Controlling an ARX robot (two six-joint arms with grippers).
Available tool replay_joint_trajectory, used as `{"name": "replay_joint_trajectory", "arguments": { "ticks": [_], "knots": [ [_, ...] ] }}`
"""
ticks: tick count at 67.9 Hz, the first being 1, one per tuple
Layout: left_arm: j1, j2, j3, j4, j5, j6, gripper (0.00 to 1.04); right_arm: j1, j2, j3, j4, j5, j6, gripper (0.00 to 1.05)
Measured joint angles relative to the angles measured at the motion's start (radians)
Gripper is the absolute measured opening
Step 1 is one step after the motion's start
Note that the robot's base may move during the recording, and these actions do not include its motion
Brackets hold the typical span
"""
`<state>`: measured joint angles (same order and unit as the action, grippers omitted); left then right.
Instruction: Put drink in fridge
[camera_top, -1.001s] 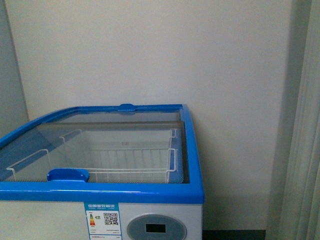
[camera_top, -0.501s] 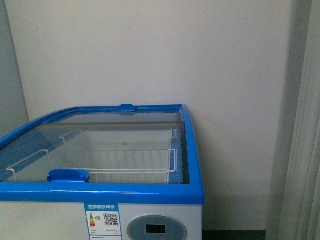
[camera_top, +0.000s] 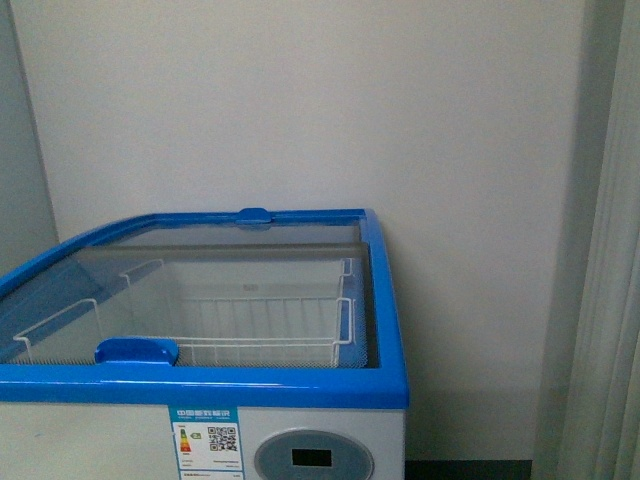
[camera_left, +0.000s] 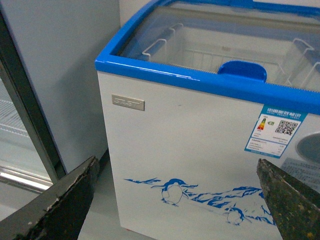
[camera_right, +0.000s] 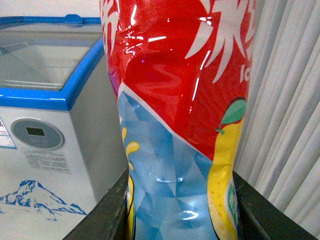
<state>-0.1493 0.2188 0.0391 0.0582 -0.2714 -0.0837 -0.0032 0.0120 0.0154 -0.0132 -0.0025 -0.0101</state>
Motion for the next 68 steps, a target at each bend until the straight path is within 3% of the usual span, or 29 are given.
{"name": "replay_joint_trajectory", "arguments": {
  "ticks": [35,68],
  "knots": [
    [0.108,0.421,0.134,0.196,0.333,0.196,0.97,0.000,0.000,0.000,0.000,0.002,0.000,0.40],
    [0.171,0.843,0.307,0.384,0.413,0.351,0.97,0.000,0.000,0.000,0.000,0.002,0.000,0.40]
  ]
}}
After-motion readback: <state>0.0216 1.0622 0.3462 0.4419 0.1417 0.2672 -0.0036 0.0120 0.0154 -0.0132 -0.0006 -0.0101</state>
